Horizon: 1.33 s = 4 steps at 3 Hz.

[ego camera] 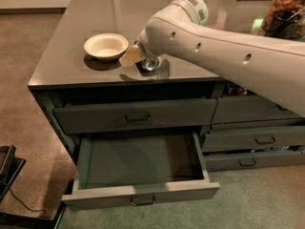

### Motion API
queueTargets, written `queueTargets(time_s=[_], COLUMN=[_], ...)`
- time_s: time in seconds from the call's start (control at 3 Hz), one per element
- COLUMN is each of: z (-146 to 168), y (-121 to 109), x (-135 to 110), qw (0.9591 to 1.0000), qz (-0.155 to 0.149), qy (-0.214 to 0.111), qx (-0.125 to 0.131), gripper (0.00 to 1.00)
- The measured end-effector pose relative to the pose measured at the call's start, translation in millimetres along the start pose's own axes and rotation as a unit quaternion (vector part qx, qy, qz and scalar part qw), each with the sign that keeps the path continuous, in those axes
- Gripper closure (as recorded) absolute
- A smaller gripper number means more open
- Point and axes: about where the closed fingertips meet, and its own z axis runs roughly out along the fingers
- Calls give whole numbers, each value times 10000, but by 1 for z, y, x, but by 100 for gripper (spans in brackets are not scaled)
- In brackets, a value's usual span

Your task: Place pepsi can into middle drawer

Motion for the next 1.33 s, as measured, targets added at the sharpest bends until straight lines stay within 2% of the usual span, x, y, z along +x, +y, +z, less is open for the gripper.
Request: queueTargets(time_s=[1.0, 1.33], z=[3, 3], y=[3, 6], x=[2, 6], qw=[9999, 9997], qz=[69, 85], qy=[36, 123], qx=[-89, -170], gripper=[81, 100])
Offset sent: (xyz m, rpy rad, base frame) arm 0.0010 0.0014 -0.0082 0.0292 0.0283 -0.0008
